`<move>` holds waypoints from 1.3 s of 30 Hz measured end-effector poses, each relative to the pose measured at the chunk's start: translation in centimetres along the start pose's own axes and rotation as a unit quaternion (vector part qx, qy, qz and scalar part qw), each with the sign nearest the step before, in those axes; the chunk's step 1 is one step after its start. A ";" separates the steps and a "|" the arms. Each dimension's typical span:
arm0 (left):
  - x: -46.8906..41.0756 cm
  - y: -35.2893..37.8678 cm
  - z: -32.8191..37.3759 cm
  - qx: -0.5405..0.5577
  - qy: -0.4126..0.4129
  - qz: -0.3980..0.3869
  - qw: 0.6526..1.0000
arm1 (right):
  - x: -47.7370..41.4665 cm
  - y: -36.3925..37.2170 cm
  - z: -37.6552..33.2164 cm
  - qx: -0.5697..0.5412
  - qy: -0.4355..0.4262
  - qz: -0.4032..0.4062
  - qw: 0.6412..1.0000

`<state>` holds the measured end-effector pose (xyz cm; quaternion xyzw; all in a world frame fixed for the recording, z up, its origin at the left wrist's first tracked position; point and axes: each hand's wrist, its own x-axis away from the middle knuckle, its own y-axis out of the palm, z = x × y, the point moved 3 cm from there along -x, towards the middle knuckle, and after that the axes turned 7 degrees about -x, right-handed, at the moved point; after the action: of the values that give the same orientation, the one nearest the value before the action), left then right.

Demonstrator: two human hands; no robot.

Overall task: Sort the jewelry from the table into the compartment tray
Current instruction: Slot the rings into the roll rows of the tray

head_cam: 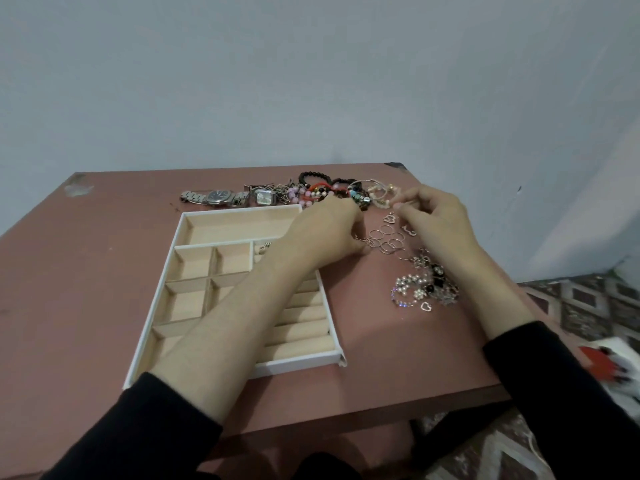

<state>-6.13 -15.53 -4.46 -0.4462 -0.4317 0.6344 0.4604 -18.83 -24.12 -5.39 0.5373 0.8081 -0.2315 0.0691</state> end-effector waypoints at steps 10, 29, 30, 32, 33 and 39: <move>-0.1 0.4 -0.3 -0.013 0.011 0.015 1.000 | 0.5 0.3 -0.4 0.007 0.011 -0.023 1.000; -0.2 -1.1 -1.5 0.090 -0.039 0.130 0.987 | 1.2 1.0 -0.3 0.237 -0.086 -0.153 0.956; -0.2 -1.1 -1.6 0.094 -0.042 0.133 0.986 | 1.2 1.1 -0.3 0.244 -0.091 -0.154 0.953; -0.2 -1.1 -1.6 0.099 -0.048 0.136 0.985 | 1.2 1.2 -0.3 0.251 -0.101 -0.155 0.950; -0.3 -1.1 -1.7 0.100 -0.049 0.136 0.984 | 1.2 1.2 -0.3 0.254 -0.107 -0.154 0.949; -0.2 -1.4 -1.6 0.106 -0.057 0.146 0.982 | 1.4 1.4 -0.7 0.278 -0.134 -0.139 0.941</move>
<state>-4.27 -15.17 -3.45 -0.4163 -0.3181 0.7613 0.3819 -18.03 -22.19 -5.74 0.3815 0.7613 -0.5242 -0.0086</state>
